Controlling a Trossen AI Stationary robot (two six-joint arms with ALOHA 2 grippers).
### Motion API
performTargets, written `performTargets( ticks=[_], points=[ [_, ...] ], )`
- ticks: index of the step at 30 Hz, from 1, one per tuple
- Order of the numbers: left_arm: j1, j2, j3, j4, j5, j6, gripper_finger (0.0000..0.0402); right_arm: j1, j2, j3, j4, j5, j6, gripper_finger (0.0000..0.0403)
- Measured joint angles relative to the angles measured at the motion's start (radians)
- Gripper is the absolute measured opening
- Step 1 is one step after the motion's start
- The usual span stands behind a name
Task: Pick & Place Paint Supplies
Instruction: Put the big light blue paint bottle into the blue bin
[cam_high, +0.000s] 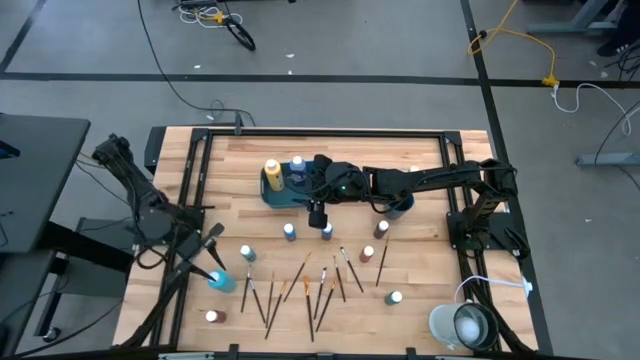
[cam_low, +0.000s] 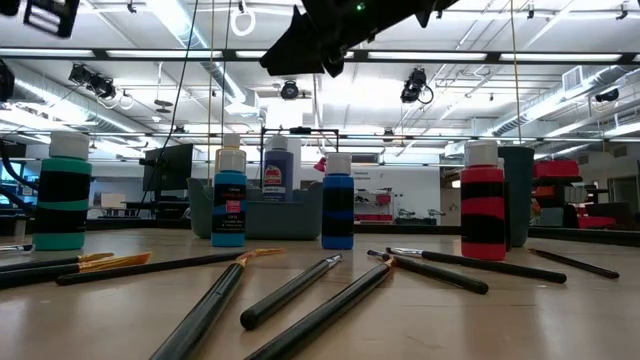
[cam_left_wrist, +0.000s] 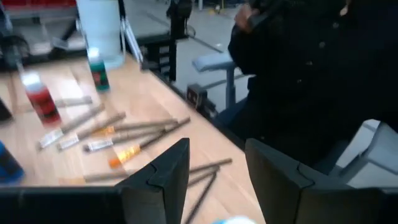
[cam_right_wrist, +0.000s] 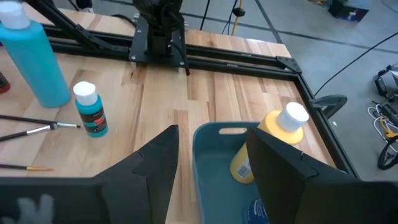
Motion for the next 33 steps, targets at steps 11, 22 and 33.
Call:
performTargets(
  ticks=[11,22,33],
  points=[
    [0.000,0.001,-0.083,0.079,0.084,0.011,0.0165,0.000,0.000,0.000,0.011,0.000,0.000,0.0191],
    [0.000,0.003,-0.162,0.125,0.100,0.016,0.0165,0.000,0.000,0.000,0.011,0.000,-0.001,0.0191],
    [0.000,0.001,-0.174,0.161,0.038,-0.051,0.0161,0.000,0.000,0.000,0.013,0.000,-0.003,0.0191]
  ],
)
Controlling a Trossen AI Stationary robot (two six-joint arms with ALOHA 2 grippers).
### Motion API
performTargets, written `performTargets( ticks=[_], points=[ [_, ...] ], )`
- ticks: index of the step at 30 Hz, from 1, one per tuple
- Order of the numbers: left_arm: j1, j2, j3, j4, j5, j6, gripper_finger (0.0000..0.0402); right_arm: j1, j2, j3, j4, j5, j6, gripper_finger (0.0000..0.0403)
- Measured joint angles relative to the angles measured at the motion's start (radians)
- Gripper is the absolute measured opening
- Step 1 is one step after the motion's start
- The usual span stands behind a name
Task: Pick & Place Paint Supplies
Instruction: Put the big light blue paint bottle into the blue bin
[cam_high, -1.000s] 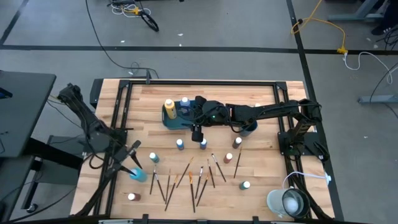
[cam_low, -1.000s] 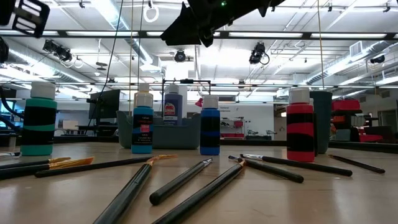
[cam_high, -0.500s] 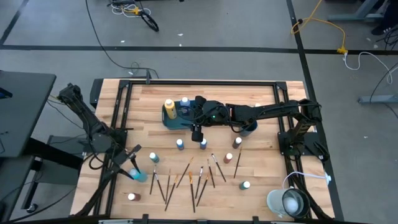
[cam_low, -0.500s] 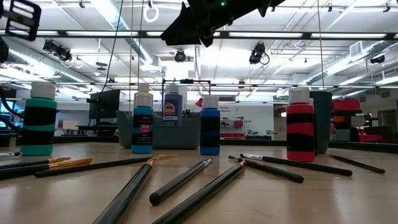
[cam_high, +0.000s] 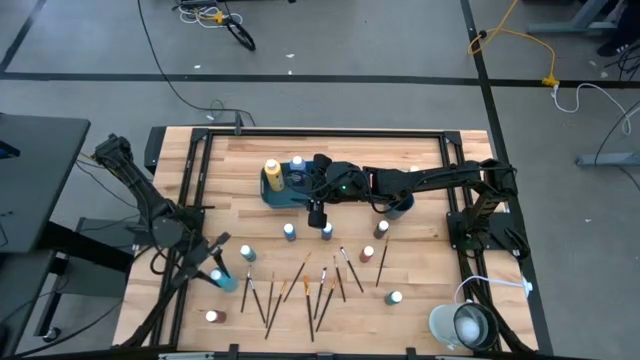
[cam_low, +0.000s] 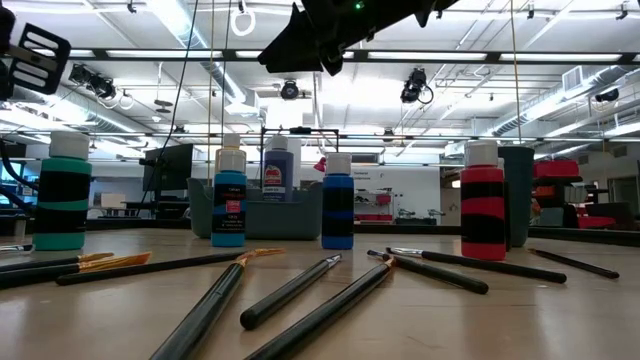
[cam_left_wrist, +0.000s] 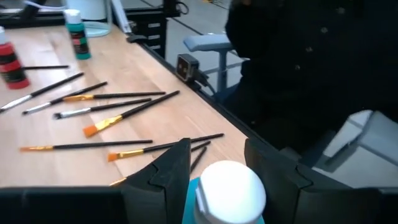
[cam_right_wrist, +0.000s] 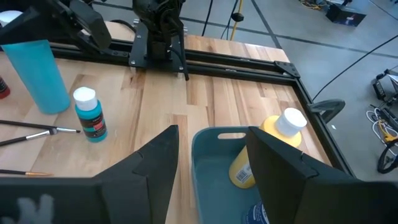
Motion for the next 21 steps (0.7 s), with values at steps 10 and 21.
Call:
performTargets(
  ticks=[10,21],
  points=[
    [0.000,0.000,0.000,-0.001,-0.024,-0.011,0.0163,0.000,0.000,0.000,0.000,0.000,0.000,0.0191],
    [0.001,0.000,0.001,-0.048,-0.007,-0.070,0.0162,0.000,0.000,0.000,0.000,0.000,0.003,0.0191]
  ],
)
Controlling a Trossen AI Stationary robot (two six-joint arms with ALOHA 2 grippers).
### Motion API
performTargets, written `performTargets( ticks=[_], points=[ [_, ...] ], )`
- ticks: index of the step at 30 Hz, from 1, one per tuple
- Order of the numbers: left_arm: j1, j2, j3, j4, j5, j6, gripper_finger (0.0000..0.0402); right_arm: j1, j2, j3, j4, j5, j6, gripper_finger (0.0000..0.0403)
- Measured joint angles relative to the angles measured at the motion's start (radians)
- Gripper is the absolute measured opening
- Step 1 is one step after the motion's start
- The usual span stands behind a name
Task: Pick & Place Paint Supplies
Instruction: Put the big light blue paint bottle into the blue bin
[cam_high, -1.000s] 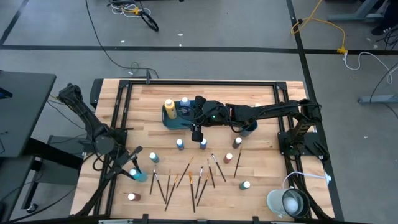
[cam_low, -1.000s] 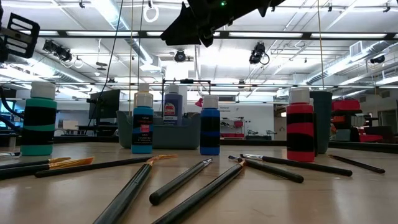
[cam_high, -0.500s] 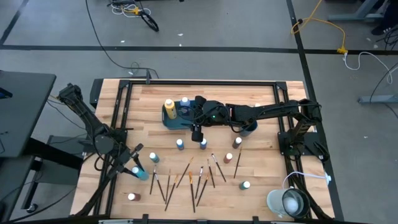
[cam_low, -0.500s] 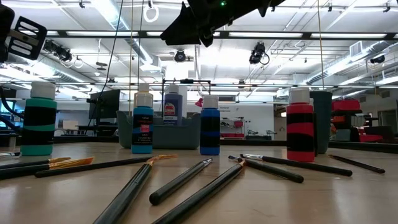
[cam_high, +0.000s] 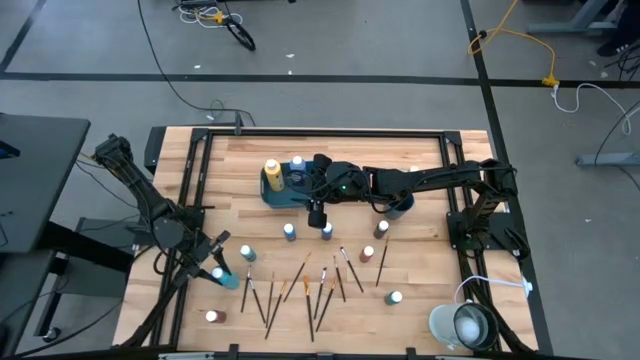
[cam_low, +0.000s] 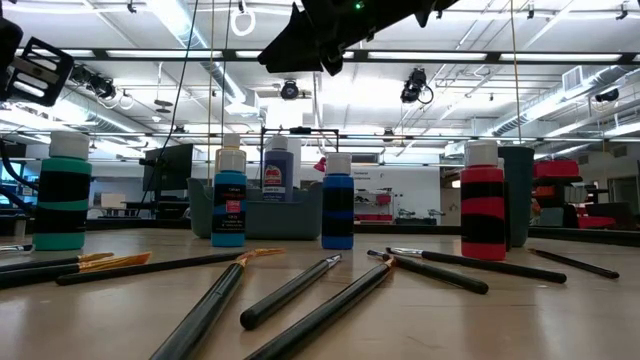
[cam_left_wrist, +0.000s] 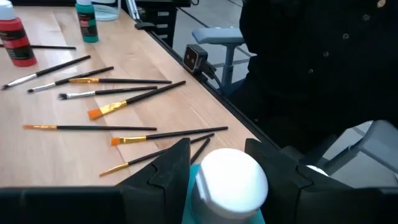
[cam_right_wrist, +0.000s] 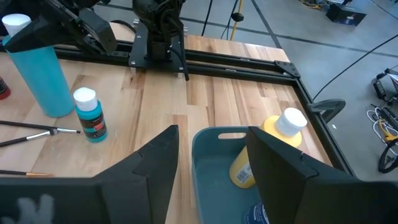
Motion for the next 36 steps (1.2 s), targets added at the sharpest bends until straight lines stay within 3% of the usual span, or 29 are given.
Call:
performTargets(
  ticks=[7,17,21,27,31,36],
  points=[
    [0.000,0.000,0.001,-0.002,0.003,0.074,0.0122,0.000,0.000,0.000,0.016,0.000,0.000,0.0191],
    [-0.001,0.003,0.010,0.040,-0.102,0.050,0.0120,0.000,0.000,0.000,0.042,0.000,-0.023,0.0191],
    [0.000,0.001,0.049,0.049,-0.187,0.060,0.0120,0.000,0.000,0.000,0.050,0.000,-0.028,0.0191],
    [-0.001,0.001,0.143,0.053,-0.222,0.117,0.0120,0.000,0.000,0.000,0.052,0.001,-0.058,0.0191],
    [0.000,0.003,0.212,0.061,-0.346,0.186,0.0121,0.000,0.000,0.000,0.052,0.004,-0.061,0.0191],
    [0.023,0.058,0.276,0.125,-0.578,0.315,0.0121,0.000,-0.004,0.000,0.039,0.090,-0.099,0.0191]
  ],
)
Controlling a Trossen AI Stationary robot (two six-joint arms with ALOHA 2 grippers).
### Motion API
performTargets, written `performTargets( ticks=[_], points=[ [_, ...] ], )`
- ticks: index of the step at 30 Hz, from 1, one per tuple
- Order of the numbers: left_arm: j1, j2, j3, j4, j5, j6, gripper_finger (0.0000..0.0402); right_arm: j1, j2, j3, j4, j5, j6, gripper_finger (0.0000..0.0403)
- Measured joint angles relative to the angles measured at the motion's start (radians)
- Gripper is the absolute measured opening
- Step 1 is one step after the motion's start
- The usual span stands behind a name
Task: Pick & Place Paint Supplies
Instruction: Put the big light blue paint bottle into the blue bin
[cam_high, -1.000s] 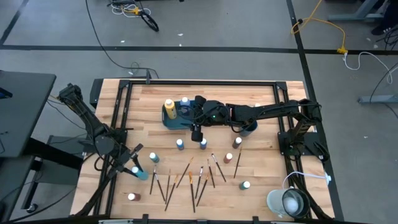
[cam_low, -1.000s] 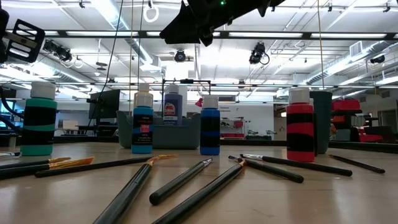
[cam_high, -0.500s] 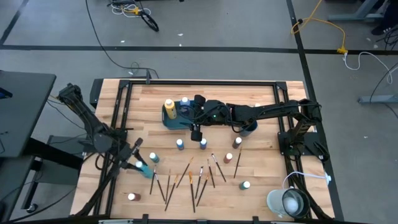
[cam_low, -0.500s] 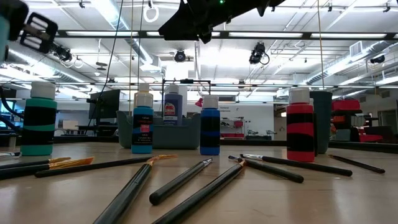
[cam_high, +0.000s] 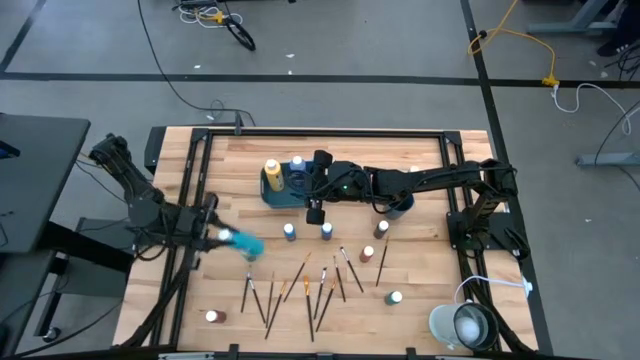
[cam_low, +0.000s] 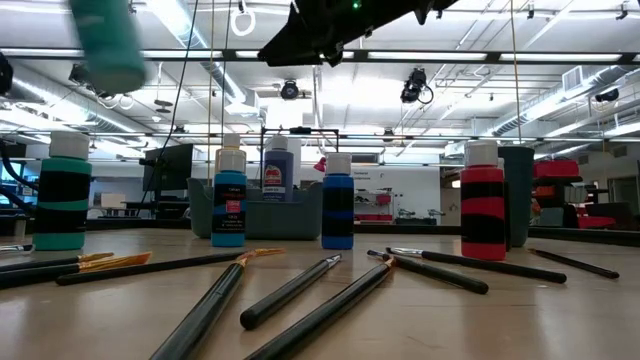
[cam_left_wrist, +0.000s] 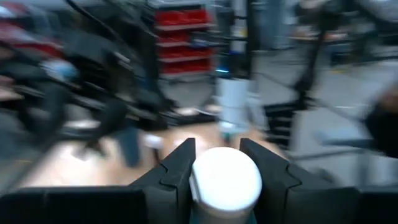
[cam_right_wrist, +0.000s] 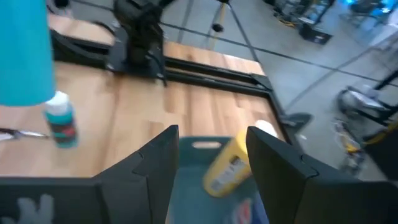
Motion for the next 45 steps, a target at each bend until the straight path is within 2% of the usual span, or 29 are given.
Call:
performTargets(
  ticks=[7,13,15,19,26,33,37,45],
  points=[
    [0.119,0.145,0.015,0.198,-0.209,0.137,0.0122,0.003,-0.085,0.000,-0.114,0.067,0.000,0.0191],
    [0.293,0.237,0.015,0.238,-0.267,0.033,0.0121,0.005,-0.163,0.000,-0.234,0.069,0.060,0.0191],
    [0.362,0.263,0.015,0.238,-0.255,-0.027,0.0121,0.005,-0.173,0.000,-0.255,0.068,0.076,0.0191],
    [0.485,0.323,0.015,0.237,-0.160,-0.109,0.0126,0.005,-0.173,0.000,-0.269,0.066,0.077,0.0191],
    [0.641,0.460,0.015,0.221,-0.127,-0.232,0.0121,0.006,-0.168,0.000,-0.281,0.065,0.077,0.0191],
    [0.702,0.602,0.014,0.217,-0.128,-0.368,0.0131,0.006,-0.168,0.000,-0.290,0.065,0.076,0.0191],
    [0.720,0.680,0.014,0.214,-0.134,-0.422,0.0120,0.006,-0.168,0.000,-0.290,0.065,0.076,0.0191],
    [0.760,0.757,0.014,0.211,-0.170,-0.524,0.0133,0.006,-0.168,0.000,-0.306,0.065,0.076,0.0191]
  ],
)
